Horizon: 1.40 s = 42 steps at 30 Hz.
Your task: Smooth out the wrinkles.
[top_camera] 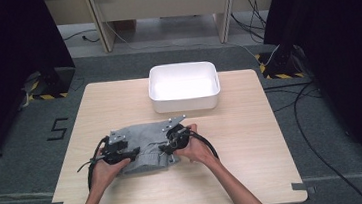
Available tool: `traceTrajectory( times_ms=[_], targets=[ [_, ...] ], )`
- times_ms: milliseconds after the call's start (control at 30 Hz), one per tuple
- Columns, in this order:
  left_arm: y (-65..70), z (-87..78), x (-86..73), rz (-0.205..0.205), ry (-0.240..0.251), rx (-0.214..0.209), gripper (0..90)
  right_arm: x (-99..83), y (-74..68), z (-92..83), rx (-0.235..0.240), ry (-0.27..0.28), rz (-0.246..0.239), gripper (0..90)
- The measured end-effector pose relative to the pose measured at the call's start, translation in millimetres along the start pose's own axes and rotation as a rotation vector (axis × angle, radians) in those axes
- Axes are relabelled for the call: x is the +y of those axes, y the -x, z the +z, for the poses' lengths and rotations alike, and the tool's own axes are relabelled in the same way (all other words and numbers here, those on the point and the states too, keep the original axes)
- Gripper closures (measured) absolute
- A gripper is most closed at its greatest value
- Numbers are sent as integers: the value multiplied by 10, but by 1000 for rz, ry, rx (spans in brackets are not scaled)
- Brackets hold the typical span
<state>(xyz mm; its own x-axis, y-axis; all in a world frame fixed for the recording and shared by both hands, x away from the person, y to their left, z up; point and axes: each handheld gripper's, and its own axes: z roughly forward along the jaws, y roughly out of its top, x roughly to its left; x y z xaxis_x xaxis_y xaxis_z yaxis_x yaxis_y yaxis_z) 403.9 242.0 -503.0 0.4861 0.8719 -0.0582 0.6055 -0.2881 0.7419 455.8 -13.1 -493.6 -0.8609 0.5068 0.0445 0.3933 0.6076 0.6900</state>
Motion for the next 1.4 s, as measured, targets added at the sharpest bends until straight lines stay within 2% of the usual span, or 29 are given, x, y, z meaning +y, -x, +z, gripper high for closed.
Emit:
traceTrajectory(
  times_ms=[167, 300, 700, 833, 933, 1000, 1133, 1200, 1300, 1400],
  targets=[
    [-64, -3, -47, 12, -20, 10, 413, -67, 20, 60, 36, 26, 50, 387],
    [-89, -51, -69, 39, -36, 32, 420, -39, -76, 108, 28, 24, 38, 389],
    [-258, -197, -199, 16, -37, 46, 425, 90, -278, 242, 39, 15, 34, 388],
    [-297, -210, -217, 0, -30, 40, 426, 117, -299, 266, 37, 14, 30, 387],
    [-281, -215, -215, 6, -18, 51, 412, 122, -290, 243, 39, 20, 37, 377],
    [-267, -237, -202, 1, -4, 59, 399, 128, -261, 199, 42, 33, 47, 373],
    [-238, -335, -180, -43, 47, 42, 372, 139, -169, 24, 17, 56, 60, 374],
    [-197, -405, -184, -47, 65, 47, 353, 139, -101, -94, -4, 68, 68, 375],
    [-110, -508, -227, -74, 101, 30, 312, 128, 19, -296, -42, 90, 91, 380],
    [-27, -579, -299, -82, 114, 22, 277, 96, 143, -506, -82, 109, 113, 383]
  ],
)
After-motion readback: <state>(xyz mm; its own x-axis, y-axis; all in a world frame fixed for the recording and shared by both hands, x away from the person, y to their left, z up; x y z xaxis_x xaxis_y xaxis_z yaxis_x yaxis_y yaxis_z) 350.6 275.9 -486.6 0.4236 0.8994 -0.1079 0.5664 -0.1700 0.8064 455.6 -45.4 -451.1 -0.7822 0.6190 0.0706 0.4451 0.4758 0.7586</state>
